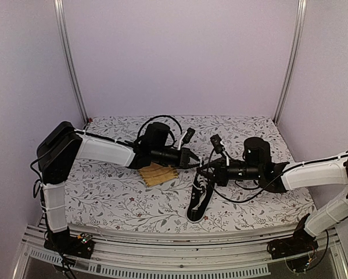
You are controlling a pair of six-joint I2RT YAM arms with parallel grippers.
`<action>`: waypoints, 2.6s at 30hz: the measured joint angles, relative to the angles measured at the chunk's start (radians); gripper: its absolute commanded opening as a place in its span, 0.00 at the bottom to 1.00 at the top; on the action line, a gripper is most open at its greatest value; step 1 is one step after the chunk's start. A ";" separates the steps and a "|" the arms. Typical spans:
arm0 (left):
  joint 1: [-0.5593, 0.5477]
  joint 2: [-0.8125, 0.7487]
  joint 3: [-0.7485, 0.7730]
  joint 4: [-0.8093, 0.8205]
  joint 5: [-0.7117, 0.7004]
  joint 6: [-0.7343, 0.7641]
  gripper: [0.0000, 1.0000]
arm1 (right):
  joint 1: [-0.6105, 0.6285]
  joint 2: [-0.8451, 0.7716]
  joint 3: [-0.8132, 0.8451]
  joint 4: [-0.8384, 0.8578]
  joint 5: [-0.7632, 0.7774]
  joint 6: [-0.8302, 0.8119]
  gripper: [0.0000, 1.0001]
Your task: Tie the shoes
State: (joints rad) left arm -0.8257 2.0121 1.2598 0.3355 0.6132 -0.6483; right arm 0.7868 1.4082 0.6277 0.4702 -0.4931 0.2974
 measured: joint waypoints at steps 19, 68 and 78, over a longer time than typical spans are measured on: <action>0.000 0.000 0.000 -0.004 -0.001 -0.014 0.00 | 0.050 0.241 -0.045 0.142 0.256 -0.129 0.02; -0.003 -0.124 -0.074 -0.065 -0.019 0.027 0.53 | -0.018 0.433 0.007 0.553 0.068 0.138 0.02; 0.016 -0.189 -0.196 -0.100 0.019 0.121 0.72 | -0.040 0.462 0.006 0.594 -0.013 0.189 0.02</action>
State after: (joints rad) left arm -0.8101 1.8229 1.0641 0.2356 0.6323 -0.5270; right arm 0.7464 1.8706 0.6342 1.0637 -0.5064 0.4866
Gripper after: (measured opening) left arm 0.679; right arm 0.020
